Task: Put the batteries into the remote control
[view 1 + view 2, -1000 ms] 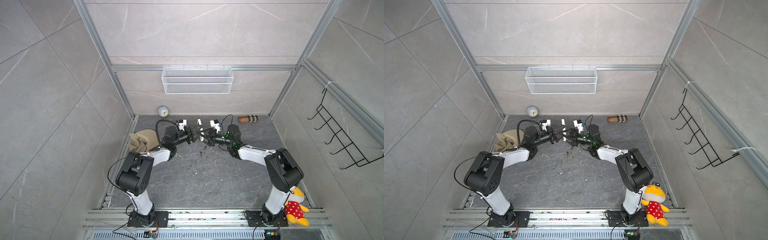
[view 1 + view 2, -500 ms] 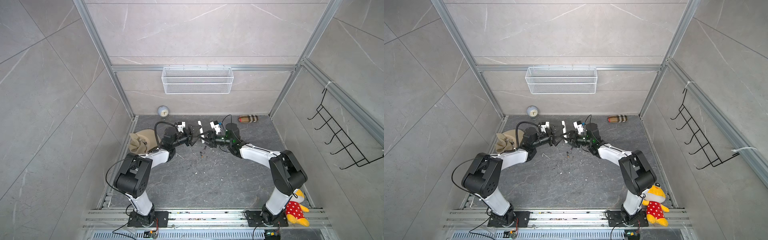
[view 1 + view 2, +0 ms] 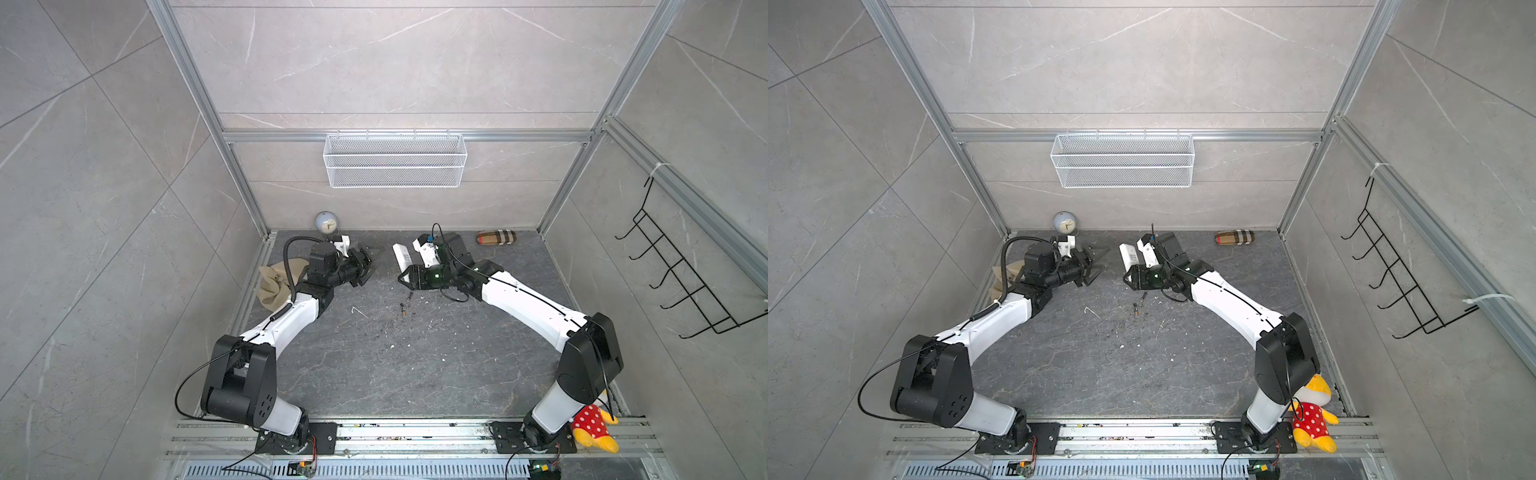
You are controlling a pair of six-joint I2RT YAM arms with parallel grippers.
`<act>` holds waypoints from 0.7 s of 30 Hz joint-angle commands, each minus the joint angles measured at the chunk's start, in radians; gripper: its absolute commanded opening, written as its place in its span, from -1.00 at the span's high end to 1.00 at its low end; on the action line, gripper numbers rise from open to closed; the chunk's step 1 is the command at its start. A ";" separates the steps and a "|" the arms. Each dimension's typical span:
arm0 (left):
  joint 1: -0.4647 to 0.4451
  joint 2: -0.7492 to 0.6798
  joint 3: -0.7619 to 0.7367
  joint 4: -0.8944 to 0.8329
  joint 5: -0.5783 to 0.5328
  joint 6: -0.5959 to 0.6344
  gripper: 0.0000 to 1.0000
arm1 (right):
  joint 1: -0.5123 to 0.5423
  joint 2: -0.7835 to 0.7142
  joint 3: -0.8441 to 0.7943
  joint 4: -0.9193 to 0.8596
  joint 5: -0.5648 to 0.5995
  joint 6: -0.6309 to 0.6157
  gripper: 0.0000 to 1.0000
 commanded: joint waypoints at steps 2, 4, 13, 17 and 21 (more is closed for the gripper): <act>0.007 -0.008 0.017 0.047 0.058 0.014 -0.66 | 0.023 -0.003 0.071 -0.124 0.080 -0.103 -0.13; 0.005 0.011 0.018 0.077 0.061 -0.003 -0.65 | 0.042 0.011 0.095 -0.146 0.092 -0.123 -0.13; -0.026 0.101 0.043 0.176 0.092 -0.062 -0.40 | 0.102 0.060 0.166 -0.188 0.145 -0.152 -0.13; -0.031 0.115 0.031 0.232 0.098 -0.096 -0.40 | 0.129 0.089 0.208 -0.219 0.179 -0.170 -0.13; -0.032 0.118 0.025 0.244 0.100 -0.103 -0.38 | 0.151 0.113 0.245 -0.237 0.197 -0.185 -0.13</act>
